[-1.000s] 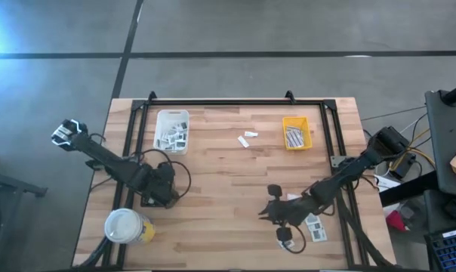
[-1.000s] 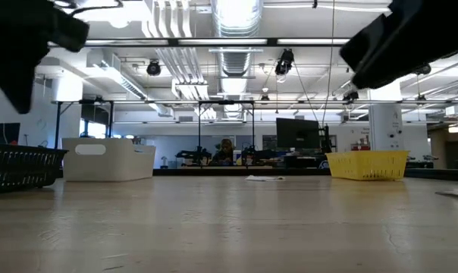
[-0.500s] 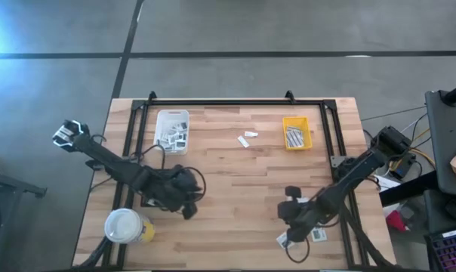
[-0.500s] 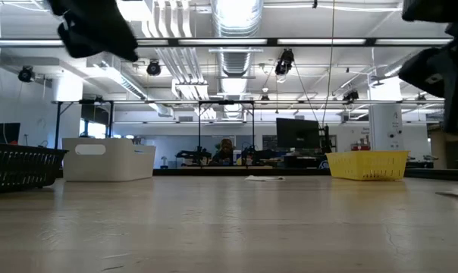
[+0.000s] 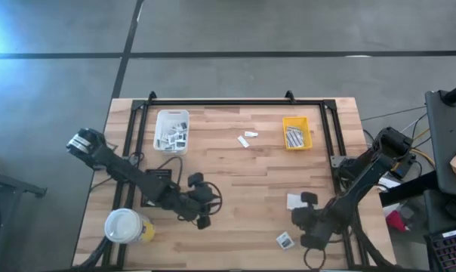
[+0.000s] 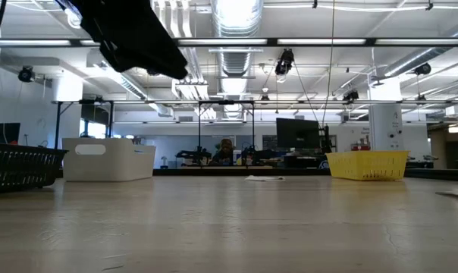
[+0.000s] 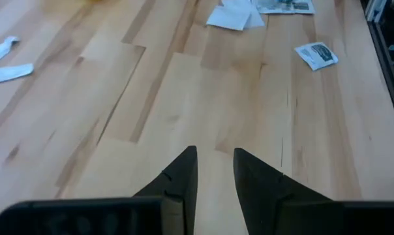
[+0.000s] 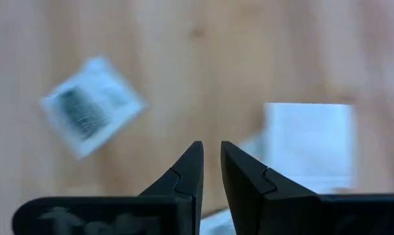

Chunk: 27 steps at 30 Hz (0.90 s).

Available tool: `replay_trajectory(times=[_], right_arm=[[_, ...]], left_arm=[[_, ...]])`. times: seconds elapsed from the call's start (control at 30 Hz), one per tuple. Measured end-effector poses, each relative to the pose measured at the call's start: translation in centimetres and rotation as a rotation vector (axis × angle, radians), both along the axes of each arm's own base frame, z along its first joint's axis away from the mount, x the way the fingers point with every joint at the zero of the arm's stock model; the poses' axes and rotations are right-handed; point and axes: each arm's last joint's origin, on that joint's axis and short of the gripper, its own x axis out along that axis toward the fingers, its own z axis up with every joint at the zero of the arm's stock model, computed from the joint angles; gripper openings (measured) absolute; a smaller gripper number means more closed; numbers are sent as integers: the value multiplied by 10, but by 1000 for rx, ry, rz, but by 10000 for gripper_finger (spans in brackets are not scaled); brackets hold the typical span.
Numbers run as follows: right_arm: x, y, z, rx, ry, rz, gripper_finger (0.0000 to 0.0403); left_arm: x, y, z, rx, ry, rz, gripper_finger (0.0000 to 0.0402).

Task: Pick & Place First Aid Supplies
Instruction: Put the blue bandage pack into the yellow bin

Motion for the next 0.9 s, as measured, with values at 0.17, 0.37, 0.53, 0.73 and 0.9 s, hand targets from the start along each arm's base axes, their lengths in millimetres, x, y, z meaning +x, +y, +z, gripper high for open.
replay_trajectory(times=[0.17, 0.37, 0.53, 0.73, 0.9], right_arm=[[-3, -12, -1, -130, -37, -121, 52], [2, -25, -12, -201, -48, -178, 52], [5, -33, -25, -223, -7, -238, 52], [16, -40, -40, -227, 33, -278, 52], [32, -45, -57, -232, 71, -276, 52]], left_arm=[[15, -4, -15, 10, -27, -6, 93], [29, -4, -25, 20, -74, -12, 93], [35, -2, -30, 18, -79, 1, 92], [42, -1, -35, 16, -113, 3, 93], [48, -1, -40, 17, -126, 4, 93]])
